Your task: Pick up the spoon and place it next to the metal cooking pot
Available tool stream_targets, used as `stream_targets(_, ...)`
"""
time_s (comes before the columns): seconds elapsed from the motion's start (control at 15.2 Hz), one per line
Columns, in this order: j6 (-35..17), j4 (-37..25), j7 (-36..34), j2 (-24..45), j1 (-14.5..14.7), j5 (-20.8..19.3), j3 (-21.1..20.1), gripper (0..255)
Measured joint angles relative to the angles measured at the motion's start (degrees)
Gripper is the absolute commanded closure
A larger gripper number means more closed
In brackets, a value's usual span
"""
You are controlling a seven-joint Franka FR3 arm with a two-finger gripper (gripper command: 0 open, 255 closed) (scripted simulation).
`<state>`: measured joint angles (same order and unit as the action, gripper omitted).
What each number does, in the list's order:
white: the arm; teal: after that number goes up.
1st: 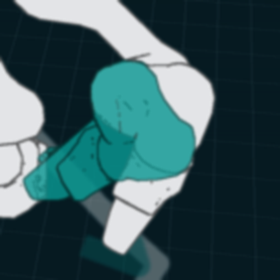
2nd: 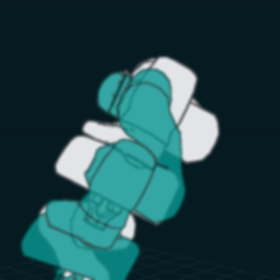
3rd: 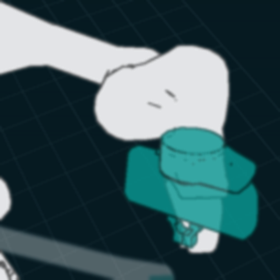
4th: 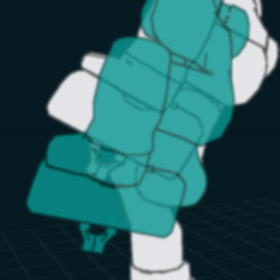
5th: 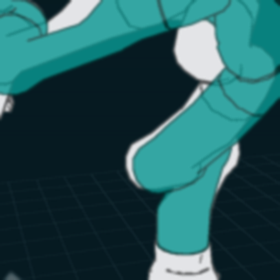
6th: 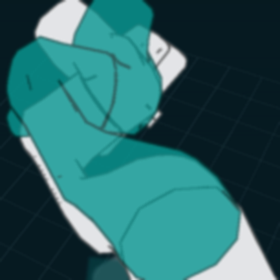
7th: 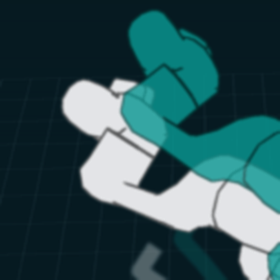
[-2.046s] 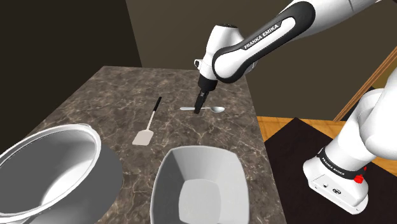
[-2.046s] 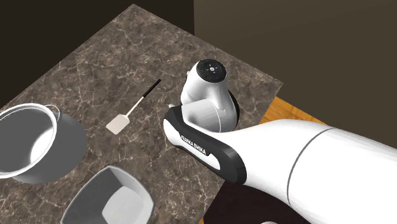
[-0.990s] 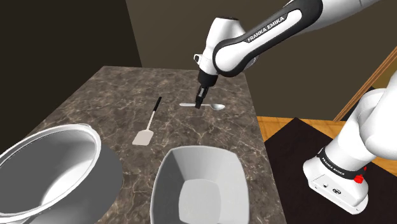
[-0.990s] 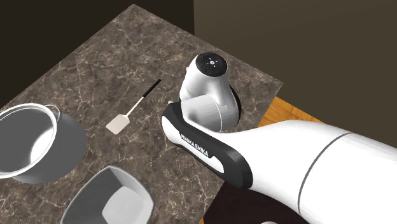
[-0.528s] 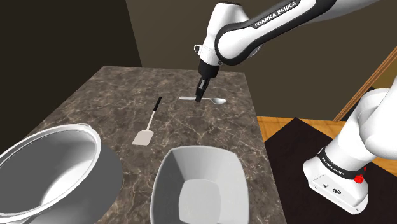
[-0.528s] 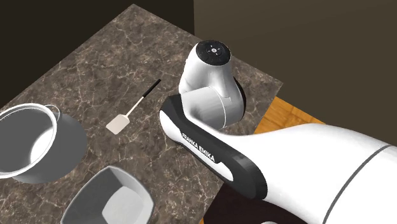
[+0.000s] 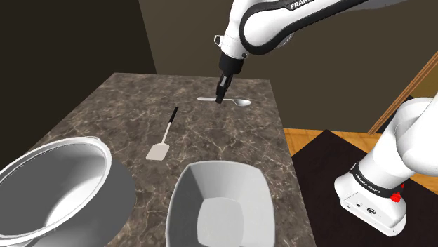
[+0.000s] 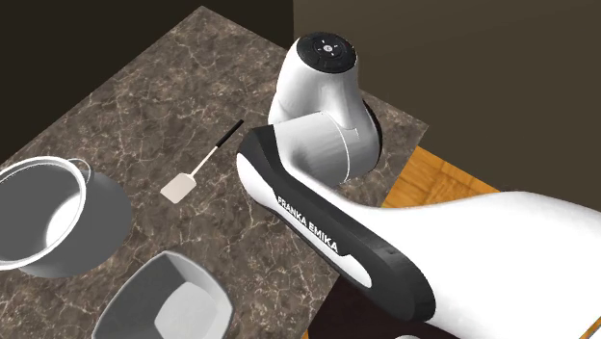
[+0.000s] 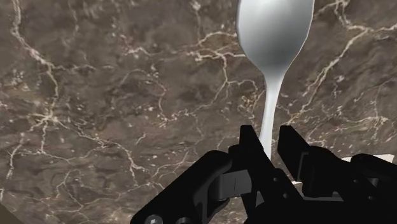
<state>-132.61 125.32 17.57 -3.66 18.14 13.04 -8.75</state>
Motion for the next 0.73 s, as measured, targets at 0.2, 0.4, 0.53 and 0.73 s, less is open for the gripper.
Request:
stream_targets(0.2,2.3,-1.6,-0.5,-0.7,0.0,-0.3,0.0,255)
stream_targets(0.4,4.4,-2.8,-0.8,-1.6,-0.2,-0.5,0.2,255)
stream_targets(0.53,5.9,-3.8,-1.0,-2.2,-0.2,-0.6,0.2,255)
stream_targets(0.73,8.2,-5.6,-1.4,-2.6,-0.3,-0.8,0.3,255)
